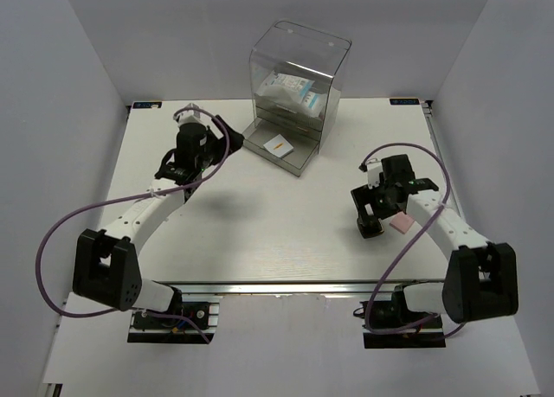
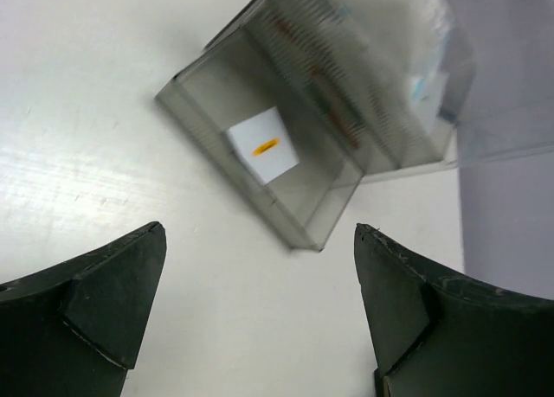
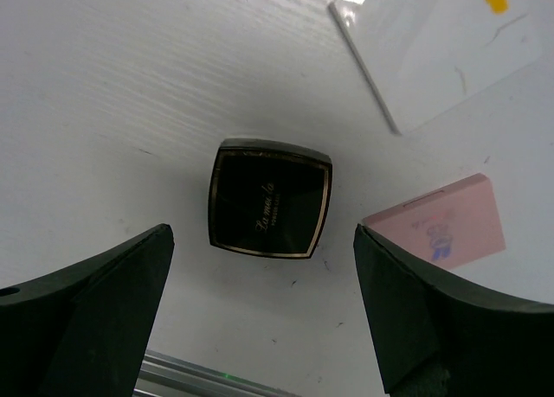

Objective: Organize the makeup

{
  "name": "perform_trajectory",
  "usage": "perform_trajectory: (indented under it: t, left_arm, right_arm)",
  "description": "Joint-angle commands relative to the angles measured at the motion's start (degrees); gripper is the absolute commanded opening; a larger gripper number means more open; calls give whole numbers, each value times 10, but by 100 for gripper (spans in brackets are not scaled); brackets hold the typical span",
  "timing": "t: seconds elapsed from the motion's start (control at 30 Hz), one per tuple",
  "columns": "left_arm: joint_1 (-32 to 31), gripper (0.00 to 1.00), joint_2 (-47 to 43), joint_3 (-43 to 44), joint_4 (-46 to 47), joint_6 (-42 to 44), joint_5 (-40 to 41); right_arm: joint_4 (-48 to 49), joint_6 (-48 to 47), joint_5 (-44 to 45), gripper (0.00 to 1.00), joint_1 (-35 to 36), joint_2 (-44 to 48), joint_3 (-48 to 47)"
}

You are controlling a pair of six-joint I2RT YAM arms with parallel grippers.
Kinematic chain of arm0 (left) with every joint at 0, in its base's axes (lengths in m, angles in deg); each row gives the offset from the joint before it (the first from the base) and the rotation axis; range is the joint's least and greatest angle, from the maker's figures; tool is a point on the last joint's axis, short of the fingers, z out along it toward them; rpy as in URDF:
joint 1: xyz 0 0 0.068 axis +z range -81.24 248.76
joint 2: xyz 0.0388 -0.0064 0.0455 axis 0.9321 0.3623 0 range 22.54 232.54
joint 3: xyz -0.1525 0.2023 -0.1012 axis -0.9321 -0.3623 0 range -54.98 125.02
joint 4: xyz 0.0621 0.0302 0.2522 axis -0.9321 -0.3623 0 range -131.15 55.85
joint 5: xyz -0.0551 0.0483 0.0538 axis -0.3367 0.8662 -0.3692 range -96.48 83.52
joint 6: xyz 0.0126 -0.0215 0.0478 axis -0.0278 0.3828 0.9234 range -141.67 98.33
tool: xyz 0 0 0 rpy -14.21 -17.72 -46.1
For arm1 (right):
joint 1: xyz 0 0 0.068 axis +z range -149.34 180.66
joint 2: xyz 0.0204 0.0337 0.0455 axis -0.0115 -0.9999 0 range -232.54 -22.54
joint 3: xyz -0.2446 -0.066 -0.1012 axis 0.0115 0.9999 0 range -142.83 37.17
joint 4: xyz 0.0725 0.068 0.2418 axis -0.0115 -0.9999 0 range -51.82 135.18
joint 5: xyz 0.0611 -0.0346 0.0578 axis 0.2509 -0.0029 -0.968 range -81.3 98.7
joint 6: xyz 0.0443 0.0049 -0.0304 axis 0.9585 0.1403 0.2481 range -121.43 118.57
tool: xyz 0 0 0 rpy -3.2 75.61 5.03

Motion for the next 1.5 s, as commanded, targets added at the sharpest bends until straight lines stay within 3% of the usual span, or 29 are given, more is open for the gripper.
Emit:
perform_trajectory:
  t: [0.0, 0.4, 0.8, 0.9, 0.93, 1.0, 1.03, 1.23, 1.37, 1.47]
  left_arm:
    - [-3, 98, -52, -38, -14, 19, -5]
    - [-3, 98, -144, -150, -8, 1, 17]
    - [-2, 98, -182, -177, -25, 2, 34]
    - [-2, 98, -185, -180, -29, 5, 36]
    - [-3, 98, -185, -181, -29, 6, 37]
    - [-3, 98, -184, -183, -25, 8, 33]
    - [-3, 98, -184, -185, -23, 9, 32]
    - [-2, 98, -180, -196, -1, 20, 22]
    - [-2, 98, -177, -193, -4, 27, 18]
    - [-3, 98, -181, -195, -11, 31, 21]
  right_arm:
    - [-14, 0, 33, 89, 1, -42, 0]
    - [29, 1, 54, 89, 4, -119, 9]
    - [58, -10, 62, 85, 13, -160, 30]
    - [60, -19, 54, 71, 13, -166, 30]
    - [57, -23, 50, 60, 13, -167, 29]
    - [56, -31, 46, 50, 13, -162, 27]
    - [55, -37, 26, 39, 14, -156, 26]
    - [5, -119, -78, 0, 14, -145, -32]
    - [-30, -186, -181, 0, 16, -130, -90]
    - [-7, -206, -190, 0, 30, -119, -127]
